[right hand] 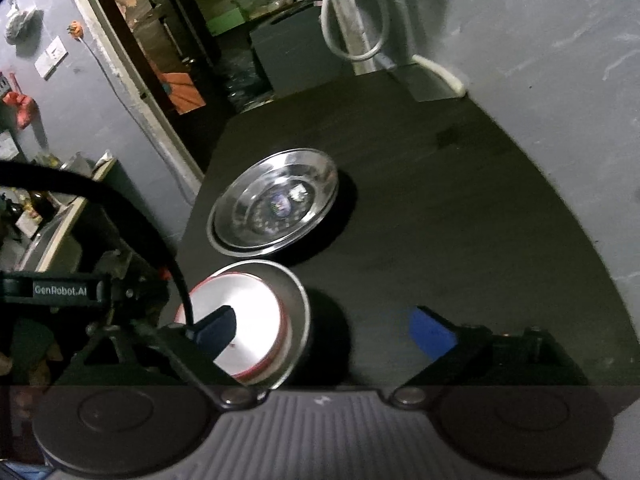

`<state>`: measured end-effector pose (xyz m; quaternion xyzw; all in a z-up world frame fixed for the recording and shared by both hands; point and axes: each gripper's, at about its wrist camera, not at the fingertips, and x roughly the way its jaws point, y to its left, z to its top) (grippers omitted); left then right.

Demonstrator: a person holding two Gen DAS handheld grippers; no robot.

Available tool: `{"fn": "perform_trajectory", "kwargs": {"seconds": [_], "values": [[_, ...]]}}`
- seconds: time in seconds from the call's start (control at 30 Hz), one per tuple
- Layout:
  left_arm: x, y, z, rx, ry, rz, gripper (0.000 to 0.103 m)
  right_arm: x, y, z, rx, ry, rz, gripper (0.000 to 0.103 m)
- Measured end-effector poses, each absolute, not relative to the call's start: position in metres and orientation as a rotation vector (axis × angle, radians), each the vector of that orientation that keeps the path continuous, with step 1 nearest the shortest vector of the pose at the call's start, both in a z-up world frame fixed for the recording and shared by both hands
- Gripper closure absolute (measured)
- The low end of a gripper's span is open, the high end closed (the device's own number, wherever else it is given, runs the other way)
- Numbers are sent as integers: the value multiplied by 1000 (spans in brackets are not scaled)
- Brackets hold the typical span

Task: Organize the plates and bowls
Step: 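Raise the open left tool away from the bowl stack, then move the left tool to the steel bowl rim and close on it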

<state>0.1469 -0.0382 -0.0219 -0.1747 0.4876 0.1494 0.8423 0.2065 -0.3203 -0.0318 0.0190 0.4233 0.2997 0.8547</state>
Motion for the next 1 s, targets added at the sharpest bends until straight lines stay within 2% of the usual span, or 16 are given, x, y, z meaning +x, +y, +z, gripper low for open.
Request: {"fn": "perform_trajectory", "kwargs": {"seconds": [1.0], "values": [[148, -41, -28, -345, 1088, 352, 1, 226, -325, -48, -8, 942, 587, 0]]}}
